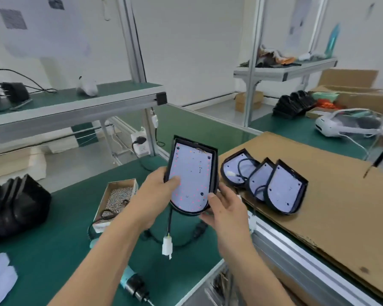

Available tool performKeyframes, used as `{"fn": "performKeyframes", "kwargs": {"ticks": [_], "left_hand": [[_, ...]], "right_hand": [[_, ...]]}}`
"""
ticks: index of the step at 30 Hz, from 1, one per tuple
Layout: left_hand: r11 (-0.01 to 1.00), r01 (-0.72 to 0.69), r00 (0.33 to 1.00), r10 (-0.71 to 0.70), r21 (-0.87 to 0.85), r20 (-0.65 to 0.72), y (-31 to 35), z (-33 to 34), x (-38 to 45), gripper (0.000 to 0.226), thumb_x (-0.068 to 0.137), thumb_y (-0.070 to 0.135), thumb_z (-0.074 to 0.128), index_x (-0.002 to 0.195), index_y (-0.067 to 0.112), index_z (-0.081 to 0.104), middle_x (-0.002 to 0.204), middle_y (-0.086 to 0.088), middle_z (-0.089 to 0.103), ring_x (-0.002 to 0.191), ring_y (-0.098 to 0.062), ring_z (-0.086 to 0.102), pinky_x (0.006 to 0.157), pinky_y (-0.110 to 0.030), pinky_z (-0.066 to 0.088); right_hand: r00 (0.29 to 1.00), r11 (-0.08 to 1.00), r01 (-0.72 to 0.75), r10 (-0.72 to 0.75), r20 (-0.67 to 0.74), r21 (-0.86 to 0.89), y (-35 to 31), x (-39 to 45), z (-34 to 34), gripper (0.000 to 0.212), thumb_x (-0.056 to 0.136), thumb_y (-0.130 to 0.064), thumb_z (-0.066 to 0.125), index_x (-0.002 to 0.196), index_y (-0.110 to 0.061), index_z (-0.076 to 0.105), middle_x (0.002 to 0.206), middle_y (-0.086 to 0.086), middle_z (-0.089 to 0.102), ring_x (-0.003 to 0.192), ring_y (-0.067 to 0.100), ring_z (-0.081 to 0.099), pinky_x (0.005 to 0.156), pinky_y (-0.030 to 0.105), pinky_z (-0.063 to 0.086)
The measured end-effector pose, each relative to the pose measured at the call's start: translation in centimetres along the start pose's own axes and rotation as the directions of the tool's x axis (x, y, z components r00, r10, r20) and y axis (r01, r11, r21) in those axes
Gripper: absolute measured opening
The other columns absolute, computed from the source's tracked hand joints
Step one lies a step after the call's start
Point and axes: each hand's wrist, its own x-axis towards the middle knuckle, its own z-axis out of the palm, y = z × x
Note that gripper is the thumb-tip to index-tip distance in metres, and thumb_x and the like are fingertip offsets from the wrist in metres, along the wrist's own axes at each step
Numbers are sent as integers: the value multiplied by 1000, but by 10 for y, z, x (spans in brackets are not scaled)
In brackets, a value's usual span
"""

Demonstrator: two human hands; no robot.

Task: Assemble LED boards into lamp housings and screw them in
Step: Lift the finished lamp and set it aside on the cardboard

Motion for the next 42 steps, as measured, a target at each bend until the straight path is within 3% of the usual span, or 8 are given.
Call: {"fn": "performKeyframes", "kwargs": {"ticks": [4, 6, 14, 19, 23, 32, 39, 42], "left_hand": [[998, 34, 930, -15, -46, 368, 12, 81, 41, 32, 107, 13, 53, 139, 14, 60, 131, 5, 71, 117, -12, 67, 93, -26, 53], [998, 68, 875, -52, -16, 481, 16, 125, 56, 42, 107, 17, 55, 149, 16, 50, 143, -1, 63, 123, -17, 62, 93, -32, 53], [993, 4, 865, -62, 116, 499, 10, 261, 80, 54, 106, 26, 56, 154, 9, 38, 157, -9, 42, 138, -23, 45, 105, -39, 42], [983, -6, 880, -83, 186, 468, -11, 283, 88, 40, 109, 19, 47, 149, 15, 44, 151, -6, 47, 137, -27, 46, 108, -45, 44], [983, 36, 878, -116, 178, 464, -22, 286, 90, 36, 110, 16, 44, 145, 17, 43, 140, -3, 47, 120, -24, 49, 94, -42, 44], [975, -2, 865, -110, 222, 489, -28, 291, 84, 44, 105, 6, 43, 148, 15, 38, 139, -11, 48, 106, -26, 52, 88, -45, 48], [957, -106, 845, -56, 270, 532, -28, 289, 68, 55, 107, 8, 40, 160, 13, 26, 149, -10, 44, 128, -28, 46, 95, -33, 36], [948, -146, 843, -31, 284, 536, -25, 284, 62, 61, 108, 9, 38, 164, 10, 14, 168, -7, 25, 151, -26, 28, 114, -34, 29]], "right_hand": [[956, 999, 29, -21, -291, 23, -12, 16, -75, 29, 105, -9, 56, 121, -32, 63, 105, -17, 78, 98, 11, 76, 68, 23, 62], [909, 999, 27, -8, -416, 40, -20, 22, -111, 36, 105, -9, 55, 140, -20, 57, 114, -10, 75, 100, 15, 75, 72, 28, 64], [766, 999, -45, 20, -642, -23, -20, 45, -215, 35, 101, 3, 49, 125, -17, 64, 106, -3, 73, 94, 17, 72, 68, 27, 62], [770, 875, -291, -26, -638, -387, -4, 66, -235, 22, 93, 1, 49, 99, -5, 69, 87, 9, 71, 76, 32, 65, 72, 41, 57], [783, 684, -377, -125, -609, -624, 3, 77, -239, 20, 93, -2, 53, 74, -9, 52, 69, 10, 59, 60, 29, 49, 53, 32, 34], [812, 404, -474, -143, -566, -782, -1, 77, -236, 13, 97, -6, 48, 90, 3, 53, 98, 28, 59, 84, 42, 56, 67, 43, 45], [806, 372, -496, -138, -575, -785, -5, 69, -231, 25, 103, -15, 47, 113, 8, 50, 121, 34, 54, 94, 38, 45, 73, 41, 33], [799, 411, -502, -116, -589, -761, -9, 65, -231, 27, 104, -18, 47, 110, 7, 52, 118, 33, 55, 87, 33, 39, 72, 41, 36]]}}
